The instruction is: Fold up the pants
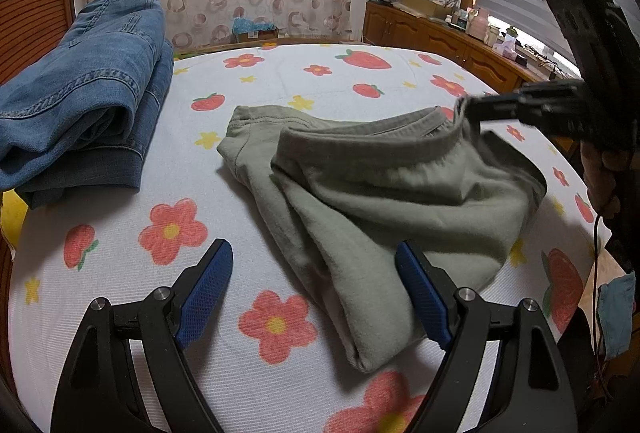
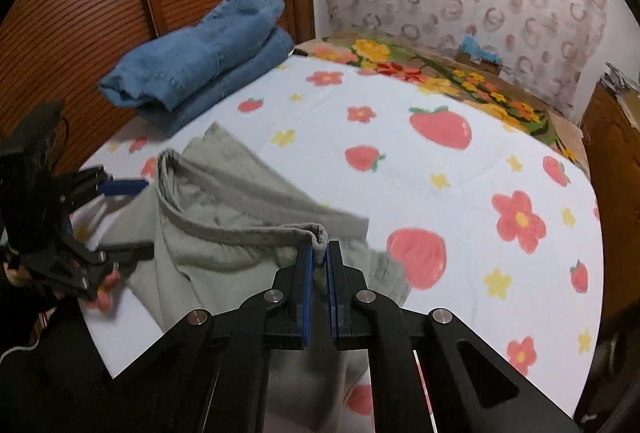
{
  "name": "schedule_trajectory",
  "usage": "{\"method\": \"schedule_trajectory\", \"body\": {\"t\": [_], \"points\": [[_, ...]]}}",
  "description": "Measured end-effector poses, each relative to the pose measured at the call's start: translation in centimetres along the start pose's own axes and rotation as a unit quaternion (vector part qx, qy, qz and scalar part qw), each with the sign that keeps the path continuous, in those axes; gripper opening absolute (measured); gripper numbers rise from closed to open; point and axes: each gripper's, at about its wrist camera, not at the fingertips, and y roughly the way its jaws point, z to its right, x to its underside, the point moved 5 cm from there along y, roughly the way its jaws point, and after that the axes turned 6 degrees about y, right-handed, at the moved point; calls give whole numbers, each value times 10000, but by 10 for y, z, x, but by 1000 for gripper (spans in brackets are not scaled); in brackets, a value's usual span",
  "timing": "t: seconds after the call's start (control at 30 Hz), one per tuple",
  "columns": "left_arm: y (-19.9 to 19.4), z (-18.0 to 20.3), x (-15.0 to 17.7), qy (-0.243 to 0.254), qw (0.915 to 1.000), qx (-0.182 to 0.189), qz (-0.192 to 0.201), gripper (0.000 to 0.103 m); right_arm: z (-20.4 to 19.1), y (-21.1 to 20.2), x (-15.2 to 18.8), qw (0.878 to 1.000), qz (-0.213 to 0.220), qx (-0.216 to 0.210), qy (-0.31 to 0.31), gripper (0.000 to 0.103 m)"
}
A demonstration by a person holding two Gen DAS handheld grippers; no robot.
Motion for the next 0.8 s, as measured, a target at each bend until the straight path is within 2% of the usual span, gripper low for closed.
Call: {"method": "schedule_trajectory", "body": {"t": [0.1,0.3,0.47,0.57,0.63,0.7,0.8], "points": [[-1,0,-1,-10,10000,11,10,84,8,1,-8,9995,143,230,189,6],[-1,0,-1,-19,10000,21,20,84,16,17,-13,9976,93,535,419,6],[-1,0,-1,-17,10000,17,20,84,17,26,-9,9970,-28,558,536,6],[-1,0,-1,-13,10000,12,17,84,20,24,-7,9966,-56,568,591,16],[-1,0,0,-18,10000,17,20,84,20,19,-4,9964,-9,604,595,30],[-1,0,-1,-16,10000,13,19,84,19,12,1,9964,-1,588,615,35],[-1,0,0,-14,10000,14,19,84,14,4,13,9965,-11,528,646,37]]}}
